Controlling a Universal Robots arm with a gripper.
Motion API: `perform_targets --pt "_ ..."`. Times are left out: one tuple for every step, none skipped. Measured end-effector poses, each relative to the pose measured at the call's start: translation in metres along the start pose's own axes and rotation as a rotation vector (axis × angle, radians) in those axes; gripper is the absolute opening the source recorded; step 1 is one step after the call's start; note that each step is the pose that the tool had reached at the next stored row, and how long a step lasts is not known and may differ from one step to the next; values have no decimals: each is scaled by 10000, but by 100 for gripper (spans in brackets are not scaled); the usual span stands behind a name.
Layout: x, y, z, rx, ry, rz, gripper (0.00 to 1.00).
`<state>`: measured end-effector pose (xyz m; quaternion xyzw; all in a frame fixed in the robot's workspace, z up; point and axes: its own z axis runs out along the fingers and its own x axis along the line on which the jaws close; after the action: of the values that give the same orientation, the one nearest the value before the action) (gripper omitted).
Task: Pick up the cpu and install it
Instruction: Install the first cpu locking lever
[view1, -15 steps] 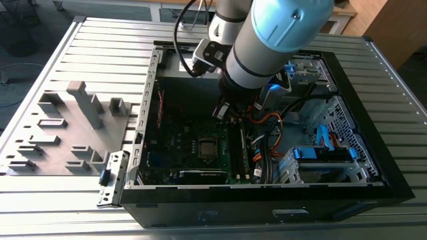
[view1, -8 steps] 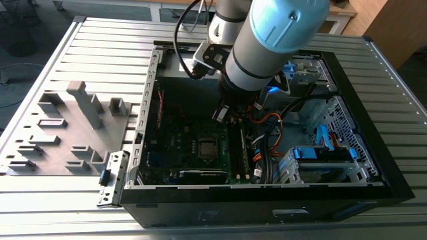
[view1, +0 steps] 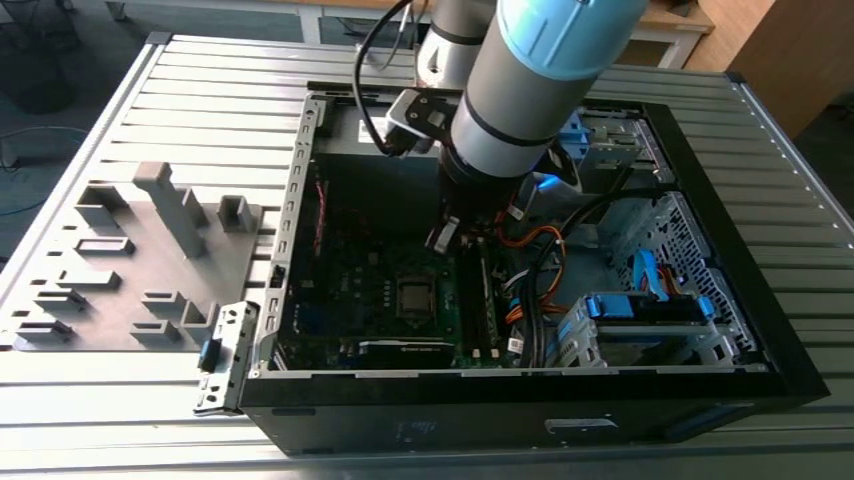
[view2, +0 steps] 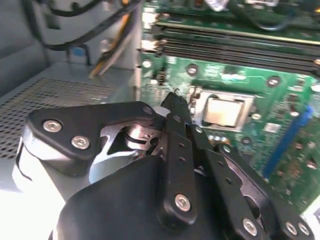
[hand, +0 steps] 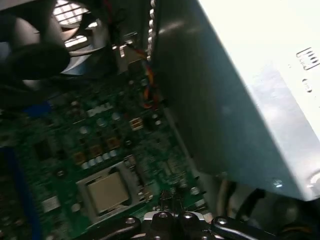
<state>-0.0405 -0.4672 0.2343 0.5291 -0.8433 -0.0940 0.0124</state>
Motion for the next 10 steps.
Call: perform_targets --pt "0 0 0 73 150 21 11" --pt "0 0 0 146 297 41 11" --pt "0 0 0 215 439 60 11" --pt "0 0 0 274 561 76 11" --pt "1 -1 0 330 672 91 11" --pt "1 -1 0 379 773 105 11" --pt "2 -1 1 422 858 116 11" --pt "2 -1 2 458 930 126 11" --pt "2 -2 3 487 988 133 11" --pt "3 -2 5 511 1040 140 11"
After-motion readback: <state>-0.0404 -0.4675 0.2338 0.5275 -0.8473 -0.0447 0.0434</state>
